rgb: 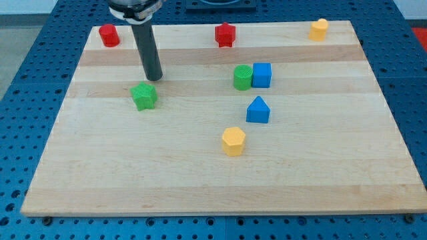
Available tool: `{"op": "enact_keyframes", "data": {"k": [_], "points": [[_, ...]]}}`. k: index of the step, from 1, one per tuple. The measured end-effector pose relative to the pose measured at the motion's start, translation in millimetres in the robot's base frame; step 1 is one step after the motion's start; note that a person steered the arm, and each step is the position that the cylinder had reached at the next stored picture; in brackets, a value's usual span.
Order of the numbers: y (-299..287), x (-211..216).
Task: Push green star diagonally below red star
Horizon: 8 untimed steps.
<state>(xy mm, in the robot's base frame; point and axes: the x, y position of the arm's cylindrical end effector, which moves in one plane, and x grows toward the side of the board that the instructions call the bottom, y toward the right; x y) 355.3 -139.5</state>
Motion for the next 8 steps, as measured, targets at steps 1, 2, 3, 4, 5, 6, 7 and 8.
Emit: {"op": "enact_keyframes", "data": {"k": [1, 2, 3, 4, 5, 6, 7, 8], "points": [[-2.5, 2.1], [-2.6, 2.3], [-15.6, 2.3], [-40.8, 2.3], [-45.0, 2.4], [-45.0, 2.4], [-55.3, 2.4], [-81.9, 2.4]]}}
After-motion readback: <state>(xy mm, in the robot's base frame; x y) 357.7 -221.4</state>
